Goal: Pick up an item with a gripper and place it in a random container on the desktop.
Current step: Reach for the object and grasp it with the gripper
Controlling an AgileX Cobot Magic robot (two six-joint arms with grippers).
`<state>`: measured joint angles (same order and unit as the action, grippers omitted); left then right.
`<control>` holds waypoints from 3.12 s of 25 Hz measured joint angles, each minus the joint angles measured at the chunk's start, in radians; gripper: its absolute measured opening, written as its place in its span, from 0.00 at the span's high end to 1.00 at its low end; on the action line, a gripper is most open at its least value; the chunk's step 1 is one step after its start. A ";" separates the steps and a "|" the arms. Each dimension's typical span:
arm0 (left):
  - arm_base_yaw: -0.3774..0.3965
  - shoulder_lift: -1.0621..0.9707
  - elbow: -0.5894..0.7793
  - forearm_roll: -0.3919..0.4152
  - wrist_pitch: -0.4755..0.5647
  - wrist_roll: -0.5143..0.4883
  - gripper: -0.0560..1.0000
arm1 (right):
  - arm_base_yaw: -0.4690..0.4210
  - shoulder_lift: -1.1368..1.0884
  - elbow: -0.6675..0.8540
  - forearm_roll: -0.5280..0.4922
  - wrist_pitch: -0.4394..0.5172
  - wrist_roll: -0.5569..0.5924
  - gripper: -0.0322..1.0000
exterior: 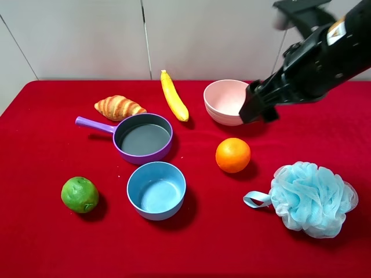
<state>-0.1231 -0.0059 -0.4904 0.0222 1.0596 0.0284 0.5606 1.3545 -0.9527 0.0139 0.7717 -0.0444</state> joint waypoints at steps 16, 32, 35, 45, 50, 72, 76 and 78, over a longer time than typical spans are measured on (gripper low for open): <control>0.000 0.000 0.000 0.000 0.000 0.000 0.01 | 0.000 0.200 0.000 -0.028 -0.062 0.004 0.30; 0.000 0.000 0.000 0.000 0.000 0.000 0.01 | -0.015 0.344 -0.022 -0.044 -0.136 0.004 0.30; 0.000 0.000 0.000 0.000 0.000 0.000 0.01 | -0.015 0.365 -0.026 -0.044 -0.155 0.004 0.30; 0.000 0.000 0.000 0.000 0.000 0.000 0.01 | -0.015 0.450 -0.062 -0.044 -0.177 0.004 0.30; 0.000 0.000 0.000 0.000 0.000 0.000 0.01 | -0.015 0.494 -0.081 -0.041 -0.186 0.004 0.30; 0.000 0.000 0.000 0.000 0.000 0.000 0.01 | -0.015 0.610 -0.082 -0.030 -0.216 0.004 0.30; 0.000 0.000 0.000 0.000 0.000 0.000 0.01 | -0.015 0.610 -0.082 -0.029 -0.219 0.004 0.30; 0.000 0.000 0.000 0.000 0.000 0.000 0.01 | -0.015 0.610 -0.082 -0.029 -0.219 0.004 0.30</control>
<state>-0.1231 -0.0059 -0.4904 0.0222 1.0596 0.0284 0.5455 1.9640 -1.0346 -0.0151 0.5526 -0.0401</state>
